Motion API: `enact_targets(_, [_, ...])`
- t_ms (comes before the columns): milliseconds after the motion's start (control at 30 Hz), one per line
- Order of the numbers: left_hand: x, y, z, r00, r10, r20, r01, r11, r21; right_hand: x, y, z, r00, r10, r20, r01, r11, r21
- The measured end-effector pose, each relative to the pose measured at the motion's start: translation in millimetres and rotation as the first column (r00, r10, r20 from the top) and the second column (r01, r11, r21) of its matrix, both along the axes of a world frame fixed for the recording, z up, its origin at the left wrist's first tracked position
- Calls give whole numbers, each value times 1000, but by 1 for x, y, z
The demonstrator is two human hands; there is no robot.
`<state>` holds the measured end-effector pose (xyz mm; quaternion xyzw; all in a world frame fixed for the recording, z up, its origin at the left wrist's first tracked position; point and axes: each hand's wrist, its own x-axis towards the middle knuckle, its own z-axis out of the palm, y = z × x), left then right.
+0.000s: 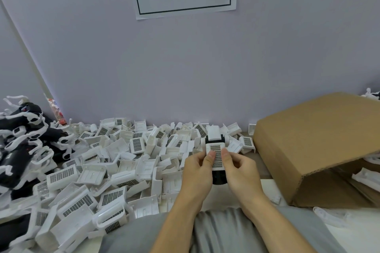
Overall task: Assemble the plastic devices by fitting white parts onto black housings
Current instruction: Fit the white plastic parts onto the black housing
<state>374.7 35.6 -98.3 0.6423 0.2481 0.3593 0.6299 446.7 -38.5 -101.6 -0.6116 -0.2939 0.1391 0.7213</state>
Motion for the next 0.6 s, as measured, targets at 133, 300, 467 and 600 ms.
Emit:
enact_targets(133, [-1,0,1,997,-1,76,-1,1000,27,1,-3,1,995,-36,90,32,999,38])
enact_targets(300, [-3,-1,3,989,-42,141,53,996,-76,0,-1,0,999,26,24,-27,999,41])
enact_targets(467, [-3,2,2,979,-59,196,91,983,-158,-1,0,-2,998,31,60,-32,999,10])
enact_targets(600, [-2,1,3,989,-36,141,51,993,-108,-2,0,-2,987,-8,159,9,1000,-3])
